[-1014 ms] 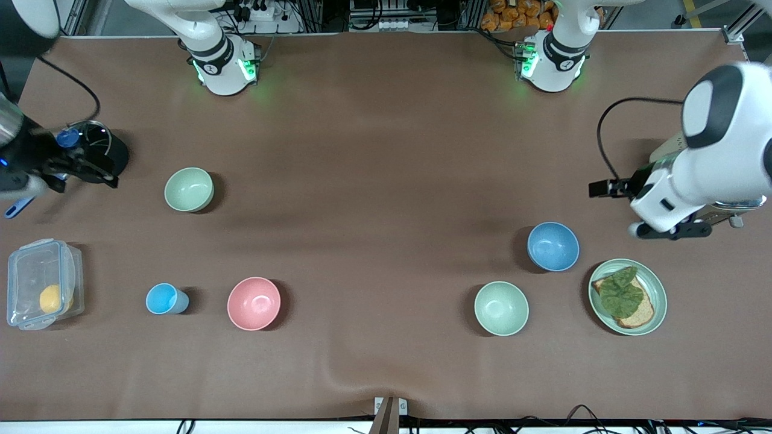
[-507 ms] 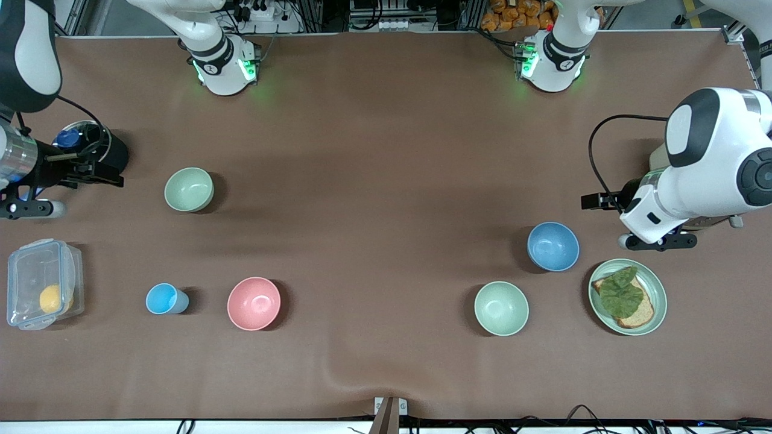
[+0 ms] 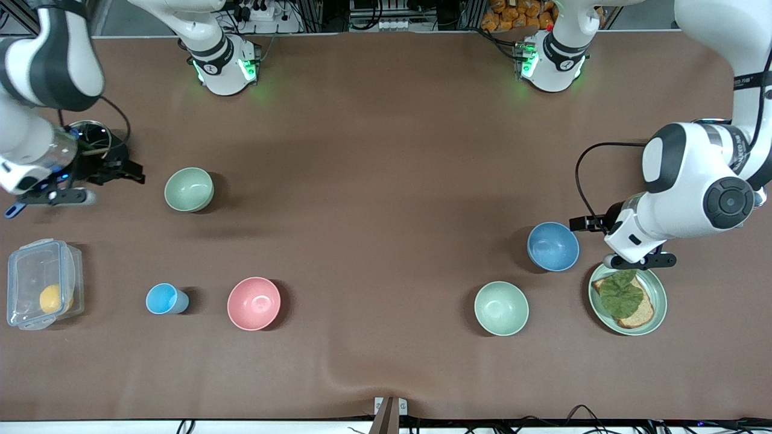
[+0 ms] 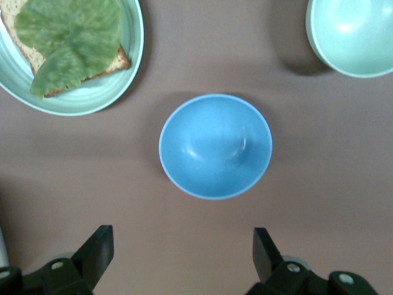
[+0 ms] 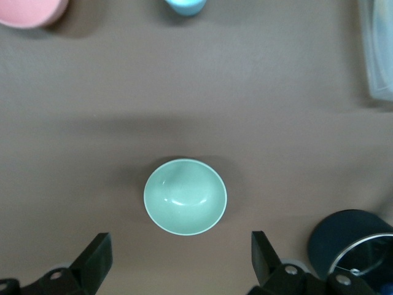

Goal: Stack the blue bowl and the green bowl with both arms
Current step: 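Grasp the blue bowl with the left gripper while the right gripper grasps the green bowl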

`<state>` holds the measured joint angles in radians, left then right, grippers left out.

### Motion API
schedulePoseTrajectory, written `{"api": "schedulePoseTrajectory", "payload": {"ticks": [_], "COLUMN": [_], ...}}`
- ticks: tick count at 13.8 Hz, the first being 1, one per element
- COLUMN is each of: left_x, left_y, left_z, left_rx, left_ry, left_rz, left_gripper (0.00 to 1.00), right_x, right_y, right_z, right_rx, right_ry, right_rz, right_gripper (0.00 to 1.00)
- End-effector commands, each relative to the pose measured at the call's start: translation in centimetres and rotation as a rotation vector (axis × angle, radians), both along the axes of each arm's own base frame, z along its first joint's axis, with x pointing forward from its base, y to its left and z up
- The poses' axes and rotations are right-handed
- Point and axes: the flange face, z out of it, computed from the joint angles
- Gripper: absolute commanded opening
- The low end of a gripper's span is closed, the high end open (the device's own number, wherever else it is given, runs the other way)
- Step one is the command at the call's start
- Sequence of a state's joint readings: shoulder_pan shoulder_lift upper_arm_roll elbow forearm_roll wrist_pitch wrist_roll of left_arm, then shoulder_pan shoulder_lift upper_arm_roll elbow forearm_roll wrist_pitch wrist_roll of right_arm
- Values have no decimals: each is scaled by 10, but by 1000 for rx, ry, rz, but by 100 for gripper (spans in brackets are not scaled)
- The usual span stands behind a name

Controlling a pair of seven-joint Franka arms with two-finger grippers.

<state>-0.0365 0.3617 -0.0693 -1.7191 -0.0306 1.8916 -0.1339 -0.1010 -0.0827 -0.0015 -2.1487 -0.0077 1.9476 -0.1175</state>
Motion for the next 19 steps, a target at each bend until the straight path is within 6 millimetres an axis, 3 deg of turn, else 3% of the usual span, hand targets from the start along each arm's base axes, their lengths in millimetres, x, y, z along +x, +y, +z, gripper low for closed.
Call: {"api": "schedulePoseTrajectory", "payload": {"ticks": [1, 4, 8, 11, 14, 15, 17, 19], "left_x": [5, 11, 9, 5, 5, 6, 4, 0], "left_y": [2, 7, 11, 13, 16, 25, 26, 25], "left_z": [-19, -50, -105, -133, -146, -148, -157, -164], "left_rx": [12, 11, 15, 15, 15, 15, 15, 16], "left_ry": [-22, -20, -20, -13, -5, -2, 12, 26], "left_rz": [-1, 13, 20, 24, 29, 44, 46, 42], "left_gripper": [100, 100, 100, 100, 100, 100, 100, 100], "right_x": [-36, -50, -67, -77, -75, -77, -80, -86], "right_y": [-9, -23, -24, -37, -54, -63, -69, -71], "right_z": [-21, -49, -85, -127, -157, -162, -176, -188], "right_rx": [-2, 1, 1, -11, -13, -10, 0, 10], "right_ry": [-32, -20, -28, -105, -110, -101, -102, -101], "right_rz": [2, -25, -30, -55, -84, -73, -78, -102], "right_gripper": [100, 100, 100, 100, 86, 79, 63, 61]}}
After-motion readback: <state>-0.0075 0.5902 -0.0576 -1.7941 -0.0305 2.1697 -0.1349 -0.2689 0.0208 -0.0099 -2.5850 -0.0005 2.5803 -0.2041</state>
